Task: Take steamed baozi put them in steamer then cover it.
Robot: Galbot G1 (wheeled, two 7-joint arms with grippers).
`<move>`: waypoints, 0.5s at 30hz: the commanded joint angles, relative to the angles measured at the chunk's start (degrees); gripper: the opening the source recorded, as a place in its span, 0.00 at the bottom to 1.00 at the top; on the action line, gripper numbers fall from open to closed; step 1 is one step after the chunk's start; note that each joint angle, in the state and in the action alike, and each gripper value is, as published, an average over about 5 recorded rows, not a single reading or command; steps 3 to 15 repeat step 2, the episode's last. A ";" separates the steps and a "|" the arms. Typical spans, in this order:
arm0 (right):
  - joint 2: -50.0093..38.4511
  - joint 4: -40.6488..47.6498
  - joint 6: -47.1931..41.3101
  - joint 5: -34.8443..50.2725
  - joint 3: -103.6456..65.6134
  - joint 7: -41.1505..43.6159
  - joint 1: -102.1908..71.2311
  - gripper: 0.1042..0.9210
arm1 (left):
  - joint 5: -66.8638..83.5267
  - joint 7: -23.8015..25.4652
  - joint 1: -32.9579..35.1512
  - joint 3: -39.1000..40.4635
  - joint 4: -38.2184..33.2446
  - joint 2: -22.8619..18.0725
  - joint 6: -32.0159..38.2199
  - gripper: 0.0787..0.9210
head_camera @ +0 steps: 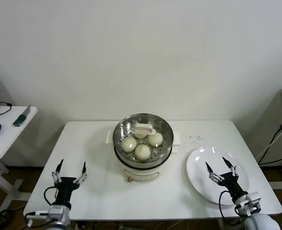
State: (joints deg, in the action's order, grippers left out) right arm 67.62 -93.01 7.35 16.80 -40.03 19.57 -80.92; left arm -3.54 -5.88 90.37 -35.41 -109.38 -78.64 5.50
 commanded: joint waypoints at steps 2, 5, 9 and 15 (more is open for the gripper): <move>0.06 -0.27 0.34 -0.55 1.07 -0.03 0.36 0.88 | 2.29 0.21 1.98 -1.57 2.88 -0.38 7.30 0.88; 0.06 -0.27 0.34 -0.55 1.07 -0.03 0.36 0.88 | 2.29 0.21 1.98 -1.57 2.88 -0.38 7.30 0.88; 0.06 -0.27 0.34 -0.55 1.07 -0.03 0.36 0.88 | 2.29 0.21 1.98 -1.57 2.88 -0.38 7.30 0.88; 0.06 -0.27 0.34 -0.55 1.07 -0.03 0.36 0.88 | 2.29 0.21 1.98 -1.57 2.88 -0.38 7.30 0.88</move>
